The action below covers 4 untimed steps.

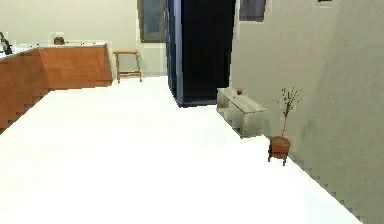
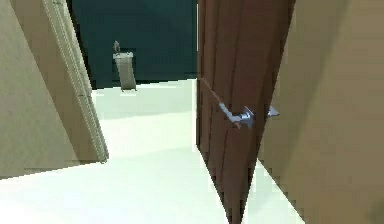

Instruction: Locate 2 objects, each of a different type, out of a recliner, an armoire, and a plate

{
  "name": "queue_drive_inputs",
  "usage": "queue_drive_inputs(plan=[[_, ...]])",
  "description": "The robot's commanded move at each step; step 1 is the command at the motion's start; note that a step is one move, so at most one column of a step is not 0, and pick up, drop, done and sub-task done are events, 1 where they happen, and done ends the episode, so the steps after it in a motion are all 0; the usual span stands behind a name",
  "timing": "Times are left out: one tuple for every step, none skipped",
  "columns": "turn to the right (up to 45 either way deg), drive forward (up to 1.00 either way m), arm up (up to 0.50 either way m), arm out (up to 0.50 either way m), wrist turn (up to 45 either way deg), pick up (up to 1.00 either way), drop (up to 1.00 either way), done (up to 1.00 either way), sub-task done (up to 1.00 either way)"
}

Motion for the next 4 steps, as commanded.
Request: queue_drive_inputs(plan=[[0.0,0.15,0.0,0.0,0.0,0.0,0.0,0.0,0.0],[-45.0,0.0,0.0,0.0,0.0,0.0,0.0,0.0,0.0],[-45.0,0.0,0.0,0.0,0.0,0.0,0.0,0.0,0.0],[-12.0,0.0,0.0,0.0,0.0,0.0,0.0,0.0,0.0]])
